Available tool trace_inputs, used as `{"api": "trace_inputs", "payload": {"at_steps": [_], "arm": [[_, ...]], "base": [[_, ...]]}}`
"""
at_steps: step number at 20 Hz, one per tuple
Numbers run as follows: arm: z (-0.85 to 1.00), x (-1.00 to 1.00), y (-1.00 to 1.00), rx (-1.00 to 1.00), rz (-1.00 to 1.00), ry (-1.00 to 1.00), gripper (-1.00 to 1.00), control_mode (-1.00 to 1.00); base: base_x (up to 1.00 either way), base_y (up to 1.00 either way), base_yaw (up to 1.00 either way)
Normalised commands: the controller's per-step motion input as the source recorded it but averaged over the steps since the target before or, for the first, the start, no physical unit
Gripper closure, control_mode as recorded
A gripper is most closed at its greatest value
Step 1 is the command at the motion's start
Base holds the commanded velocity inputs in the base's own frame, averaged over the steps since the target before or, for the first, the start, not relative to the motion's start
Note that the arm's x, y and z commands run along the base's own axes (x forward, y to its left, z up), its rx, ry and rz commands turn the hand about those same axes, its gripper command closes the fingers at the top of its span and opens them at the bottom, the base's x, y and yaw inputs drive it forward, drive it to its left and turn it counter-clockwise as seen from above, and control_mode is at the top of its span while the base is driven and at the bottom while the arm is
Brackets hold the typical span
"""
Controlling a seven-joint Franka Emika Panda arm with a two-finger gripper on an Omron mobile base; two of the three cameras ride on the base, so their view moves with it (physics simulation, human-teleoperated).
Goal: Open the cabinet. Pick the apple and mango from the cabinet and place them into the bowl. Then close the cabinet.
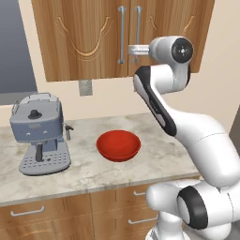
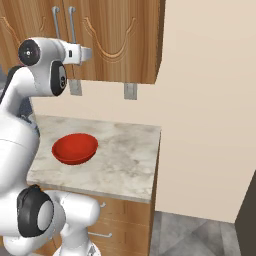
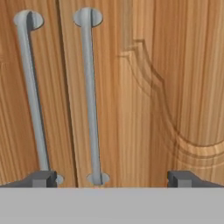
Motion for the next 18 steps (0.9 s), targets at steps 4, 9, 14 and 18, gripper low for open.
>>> {"api": "trace_inputs", "payload": {"at_steps": [4,9,14,18], "arm": [[0.06,0.48,0.14,0.0,0.0,0.07,-1.0,-1.0],[0.0,0.55,0.3,0.0,0.0,0.04,-1.0,-1.0],[0.0,0.52,0.22,0.0,0.0,0.02,-1.0,-1.0],[0.0,0.51,0.01,0.0,0.0,0.0,-1.0,-1.0]], "base": [[0.0,0.0,0.0],[0.0,0.0,0.0],[0.0,0.0,0.0],[0.0,0.0,0.0]]}}
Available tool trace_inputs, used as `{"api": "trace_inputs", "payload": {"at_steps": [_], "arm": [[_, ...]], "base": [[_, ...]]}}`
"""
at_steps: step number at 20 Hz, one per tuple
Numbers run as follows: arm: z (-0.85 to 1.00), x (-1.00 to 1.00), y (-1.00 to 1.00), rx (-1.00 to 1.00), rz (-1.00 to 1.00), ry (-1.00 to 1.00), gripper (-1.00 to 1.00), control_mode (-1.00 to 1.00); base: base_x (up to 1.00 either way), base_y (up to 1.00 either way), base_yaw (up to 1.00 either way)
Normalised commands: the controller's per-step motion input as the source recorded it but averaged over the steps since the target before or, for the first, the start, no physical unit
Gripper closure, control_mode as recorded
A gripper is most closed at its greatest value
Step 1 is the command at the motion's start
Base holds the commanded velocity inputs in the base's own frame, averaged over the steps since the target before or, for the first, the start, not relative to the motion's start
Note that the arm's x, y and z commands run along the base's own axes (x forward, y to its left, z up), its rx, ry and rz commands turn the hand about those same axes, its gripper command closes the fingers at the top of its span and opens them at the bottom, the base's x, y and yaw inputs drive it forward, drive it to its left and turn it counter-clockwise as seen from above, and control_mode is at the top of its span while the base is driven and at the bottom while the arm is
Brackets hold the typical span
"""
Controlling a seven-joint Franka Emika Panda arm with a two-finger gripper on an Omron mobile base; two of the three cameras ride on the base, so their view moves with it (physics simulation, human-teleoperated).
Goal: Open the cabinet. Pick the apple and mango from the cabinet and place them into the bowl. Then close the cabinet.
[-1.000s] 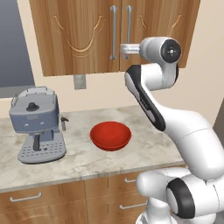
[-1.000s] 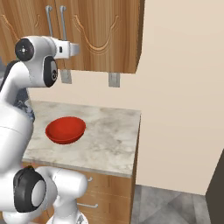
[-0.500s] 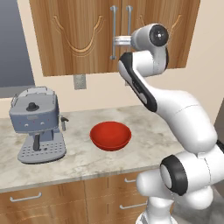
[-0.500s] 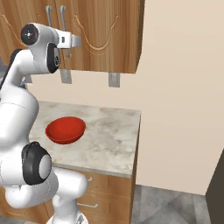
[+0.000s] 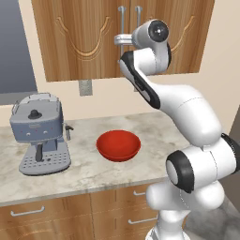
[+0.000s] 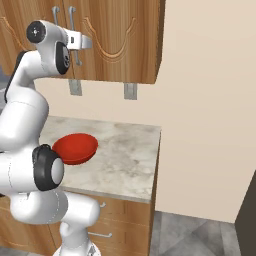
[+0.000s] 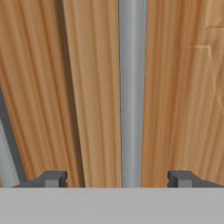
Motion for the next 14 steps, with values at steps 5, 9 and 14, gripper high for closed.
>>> {"api": "trace_inputs", "payload": {"at_steps": [5,9,14], "arm": [[-0.05,0.49,0.0,0.0,0.0,0.0,-1.0,-1.0],[-0.07,0.23,0.0,0.0,0.0,0.0,1.0,-1.0],[0.0,0.0,0.0,0.0,0.0,0.0,1.0,-1.0]], "base": [[0.0,0.0,0.0],[0.0,0.0,0.0],[0.0,0.0,0.0]]}}
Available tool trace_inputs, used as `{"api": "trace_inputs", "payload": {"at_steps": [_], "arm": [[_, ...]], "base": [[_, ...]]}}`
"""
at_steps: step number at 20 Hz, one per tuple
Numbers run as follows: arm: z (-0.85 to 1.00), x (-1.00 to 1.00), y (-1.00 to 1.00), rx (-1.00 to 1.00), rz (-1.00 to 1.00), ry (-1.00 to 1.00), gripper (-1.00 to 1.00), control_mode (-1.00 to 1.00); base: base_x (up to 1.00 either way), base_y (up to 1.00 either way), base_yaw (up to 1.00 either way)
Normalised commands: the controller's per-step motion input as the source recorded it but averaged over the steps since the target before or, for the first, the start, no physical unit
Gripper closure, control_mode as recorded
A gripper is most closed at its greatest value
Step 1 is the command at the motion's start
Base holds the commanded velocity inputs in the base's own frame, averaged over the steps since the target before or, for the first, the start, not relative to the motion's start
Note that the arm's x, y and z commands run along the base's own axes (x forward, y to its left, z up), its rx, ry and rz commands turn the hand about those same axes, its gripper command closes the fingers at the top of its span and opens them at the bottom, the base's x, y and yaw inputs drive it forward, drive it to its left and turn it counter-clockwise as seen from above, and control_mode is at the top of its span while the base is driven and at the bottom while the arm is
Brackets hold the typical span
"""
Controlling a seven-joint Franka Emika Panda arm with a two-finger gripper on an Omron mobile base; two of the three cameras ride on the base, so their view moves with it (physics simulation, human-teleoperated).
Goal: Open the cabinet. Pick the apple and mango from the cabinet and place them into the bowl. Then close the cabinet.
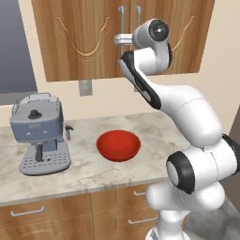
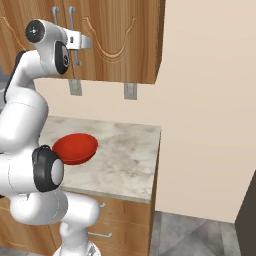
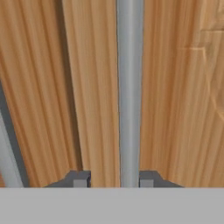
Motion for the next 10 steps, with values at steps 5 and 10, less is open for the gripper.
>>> {"api": "trace_inputs", "payload": {"at_steps": [5,10], "arm": [[-0.03,0.0,-0.2,0.02,0.0,0.0,1.0,-1.0],[-0.08,0.02,-0.06,0.02,0.02,-0.01,1.0,-1.0]], "base": [[0.0,0.0,0.0],[0.0,0.0,0.0]]}}
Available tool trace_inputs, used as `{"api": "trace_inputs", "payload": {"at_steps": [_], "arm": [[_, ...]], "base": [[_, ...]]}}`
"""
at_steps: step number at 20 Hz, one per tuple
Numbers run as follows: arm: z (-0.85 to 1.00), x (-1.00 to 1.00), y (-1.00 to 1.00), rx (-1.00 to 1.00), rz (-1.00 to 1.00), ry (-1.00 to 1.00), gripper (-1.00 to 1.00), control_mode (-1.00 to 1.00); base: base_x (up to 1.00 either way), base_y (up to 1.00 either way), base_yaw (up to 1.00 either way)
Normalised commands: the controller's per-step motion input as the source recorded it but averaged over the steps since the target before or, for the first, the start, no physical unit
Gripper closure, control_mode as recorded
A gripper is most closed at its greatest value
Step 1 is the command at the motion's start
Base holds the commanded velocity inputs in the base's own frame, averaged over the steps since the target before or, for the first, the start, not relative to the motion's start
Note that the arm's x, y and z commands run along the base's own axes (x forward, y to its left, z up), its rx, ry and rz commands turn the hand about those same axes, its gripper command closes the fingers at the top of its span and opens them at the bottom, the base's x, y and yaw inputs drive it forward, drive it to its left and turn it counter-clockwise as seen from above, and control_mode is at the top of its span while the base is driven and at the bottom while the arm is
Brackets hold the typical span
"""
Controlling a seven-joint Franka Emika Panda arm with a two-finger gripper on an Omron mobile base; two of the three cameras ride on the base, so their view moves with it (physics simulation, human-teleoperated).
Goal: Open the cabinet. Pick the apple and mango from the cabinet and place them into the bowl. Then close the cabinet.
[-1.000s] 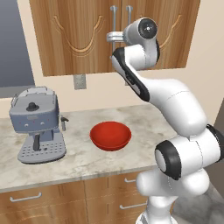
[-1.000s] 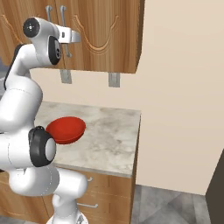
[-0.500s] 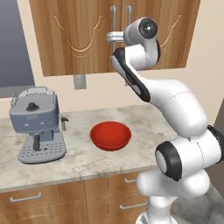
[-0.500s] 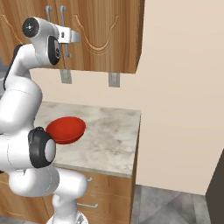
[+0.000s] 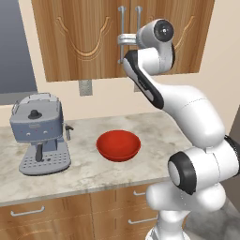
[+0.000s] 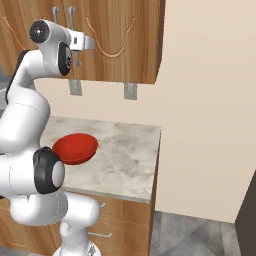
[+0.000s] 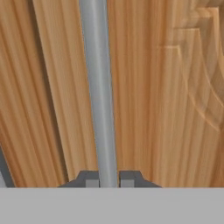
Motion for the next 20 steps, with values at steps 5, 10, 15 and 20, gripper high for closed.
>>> {"api": "trace_inputs", "payload": {"at_steps": [5,10,15,20], "arm": [[-0.03,-0.03,0.0,0.0,0.03,0.0,1.0,-1.0],[0.0,-0.26,0.0,0.0,0.06,-0.02,1.0,-1.0],[0.0,-0.48,0.0,0.0,0.08,-0.02,1.0,-1.0],[0.0,-0.47,0.0,0.0,0.08,-0.01,1.0,-1.0]], "base": [[0.0,0.0,0.0],[0.0,0.0,0.0],[0.0,0.0,0.0],[0.0,0.0,0.0]]}}
